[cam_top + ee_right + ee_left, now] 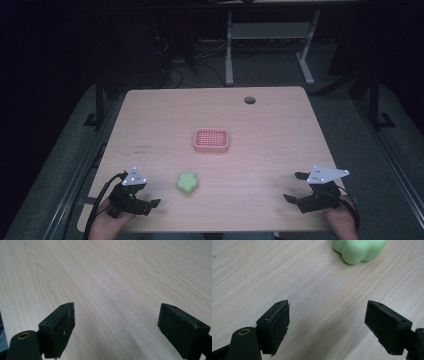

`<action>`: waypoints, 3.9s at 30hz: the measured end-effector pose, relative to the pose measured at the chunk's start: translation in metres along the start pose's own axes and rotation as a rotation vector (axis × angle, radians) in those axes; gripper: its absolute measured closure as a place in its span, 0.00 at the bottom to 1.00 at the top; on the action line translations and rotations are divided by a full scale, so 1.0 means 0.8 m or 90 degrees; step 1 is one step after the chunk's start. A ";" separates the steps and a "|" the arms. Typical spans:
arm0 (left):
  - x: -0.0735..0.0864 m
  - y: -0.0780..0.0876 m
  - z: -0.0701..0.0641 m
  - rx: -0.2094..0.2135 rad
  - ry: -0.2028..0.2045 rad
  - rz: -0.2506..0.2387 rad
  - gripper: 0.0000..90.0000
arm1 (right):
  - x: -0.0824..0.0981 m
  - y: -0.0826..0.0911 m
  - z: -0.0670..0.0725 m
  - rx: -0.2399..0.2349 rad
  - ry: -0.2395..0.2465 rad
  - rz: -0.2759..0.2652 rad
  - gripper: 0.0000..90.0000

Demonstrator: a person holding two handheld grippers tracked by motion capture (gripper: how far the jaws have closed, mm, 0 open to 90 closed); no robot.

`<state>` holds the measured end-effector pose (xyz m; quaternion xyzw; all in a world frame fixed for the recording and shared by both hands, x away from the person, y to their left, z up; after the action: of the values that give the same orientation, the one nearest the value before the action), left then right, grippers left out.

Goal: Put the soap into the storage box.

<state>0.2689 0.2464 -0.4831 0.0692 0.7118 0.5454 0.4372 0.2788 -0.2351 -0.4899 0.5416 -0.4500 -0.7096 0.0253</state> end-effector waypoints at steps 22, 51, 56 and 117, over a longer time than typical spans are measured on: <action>-0.009 -0.003 -0.012 0.005 -0.017 -0.008 0.22 | -0.004 0.000 0.005 0.000 0.010 -0.004 0.15; -0.048 -0.025 -0.045 0.014 -0.076 0.015 0.21 | -0.004 -0.001 0.005 -0.002 0.011 -0.006 0.15; -0.058 -0.027 -0.049 0.014 -0.084 0.014 0.21 | -0.004 0.000 0.004 0.000 0.008 -0.007 0.15; -0.121 -0.097 -0.051 0.010 -0.040 0.184 0.25 | -0.004 0.000 0.006 -0.004 0.008 -0.011 0.15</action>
<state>0.3286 0.1309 -0.4946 0.1912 0.6845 0.5950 0.3753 0.2762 -0.2302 -0.4871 0.5501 -0.4426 -0.7078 0.0237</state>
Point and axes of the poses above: each handheld gripper's, and its own axes: y roughly backward along the jaws, x roughly out of its underside, z roughly to its left, the point moved 6 cm from there along -y, roughly forward along the jaws, and after that the axes turned 2 degrees about z, right-handed, at the moved point
